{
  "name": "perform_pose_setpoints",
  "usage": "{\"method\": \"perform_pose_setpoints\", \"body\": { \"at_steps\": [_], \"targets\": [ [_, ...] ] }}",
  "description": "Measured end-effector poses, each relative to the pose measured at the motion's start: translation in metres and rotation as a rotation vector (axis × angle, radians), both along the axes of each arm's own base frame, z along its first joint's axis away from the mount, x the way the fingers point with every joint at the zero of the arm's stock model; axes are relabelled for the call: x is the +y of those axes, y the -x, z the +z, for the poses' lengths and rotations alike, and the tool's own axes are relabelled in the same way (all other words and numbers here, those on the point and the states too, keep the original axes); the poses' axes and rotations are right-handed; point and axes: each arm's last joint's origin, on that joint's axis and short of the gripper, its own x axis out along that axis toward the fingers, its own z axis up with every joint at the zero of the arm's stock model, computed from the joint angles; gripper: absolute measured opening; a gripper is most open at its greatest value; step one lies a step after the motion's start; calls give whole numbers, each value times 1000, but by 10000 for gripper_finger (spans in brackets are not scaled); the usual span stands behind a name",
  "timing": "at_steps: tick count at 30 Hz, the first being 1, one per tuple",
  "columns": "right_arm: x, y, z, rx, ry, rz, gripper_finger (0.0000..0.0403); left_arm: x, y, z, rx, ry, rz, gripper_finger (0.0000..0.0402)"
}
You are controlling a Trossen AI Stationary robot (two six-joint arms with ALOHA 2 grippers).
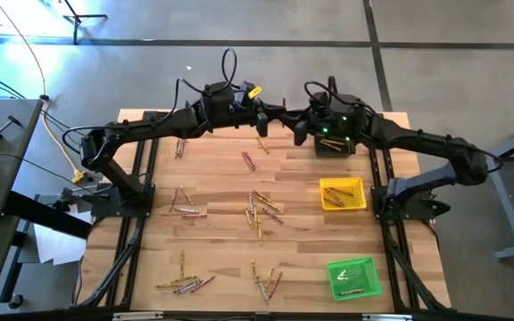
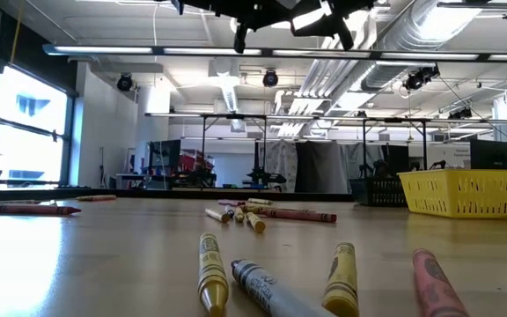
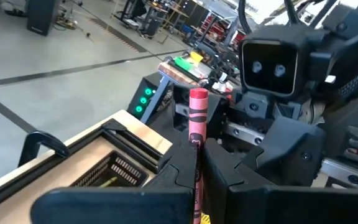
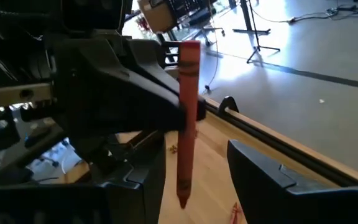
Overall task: Sort crayons
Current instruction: Put the red crayon into the yellow bin
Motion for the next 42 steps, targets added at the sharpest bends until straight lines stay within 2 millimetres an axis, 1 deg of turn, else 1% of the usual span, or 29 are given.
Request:
{"method": "perform_pose_setpoints", "body": {
  "at_steps": [4, 8, 10, 13, 15, 20, 22, 25, 27, 29, 31, 33, 35, 37, 40, 42],
  "targets": [
    [-2, -5, 5, 36, 12, 7, 158, -1, -1, 0, 2, -7, -9, 1],
    [-2, -5, 5, 61, 2, 7, 157, -1, 0, 0, 6, -24, -11, 1],
    [-2, -5, 5, 59, -4, 5, 150, -1, 0, 0, 9, -39, -12, 1],
    [-2, -5, 5, 56, -17, 2, 126, -1, 0, 0, 13, -54, -13, 5],
    [-2, -5, 5, 56, -17, 2, 102, -1, 0, 0, 14, -61, -13, 13],
    [-2, -5, 5, 56, -17, 4, 22, -1, 0, 0, 23, -92, -7, 38],
    [-2, -5, 5, 58, -15, 2, 13, -1, 0, 0, 33, -130, -3, 50],
    [-4, -3, 5, 59, -19, -7, 22, -1, 0, 0, 45, -174, -7, 68],
    [-7, 4, 7, 77, -21, -24, 16, -1, 0, 0, 51, -177, -5, 79],
    [-11, 17, 9, 116, -21, -51, 11, 2, 1, -1, 64, -173, 5, 87],
    [-13, 35, 9, 178, -46, -80, 12, 6, 2, -3, 80, -167, 10, 92],
    [-11, 55, 6, 267, -122, -83, 14, 9, 5, -4, 101, -157, 9, 94],
    [-6, 74, -1, 376, -234, -64, 13, 13, 8, -5, 128, -148, 18, 93],
    [5, 89, -11, 518, -356, -20, 12, 16, 11, -8, 160, -134, 24, 92],
    [24, 103, -25, 748, -491, 68, 12, 22, 14, -12, 198, -117, 38, 89],
    [34, 109, -32, 893, -521, 102, 12, 27, 16, -13, 206, -113, 50, 88]
  ]
}}
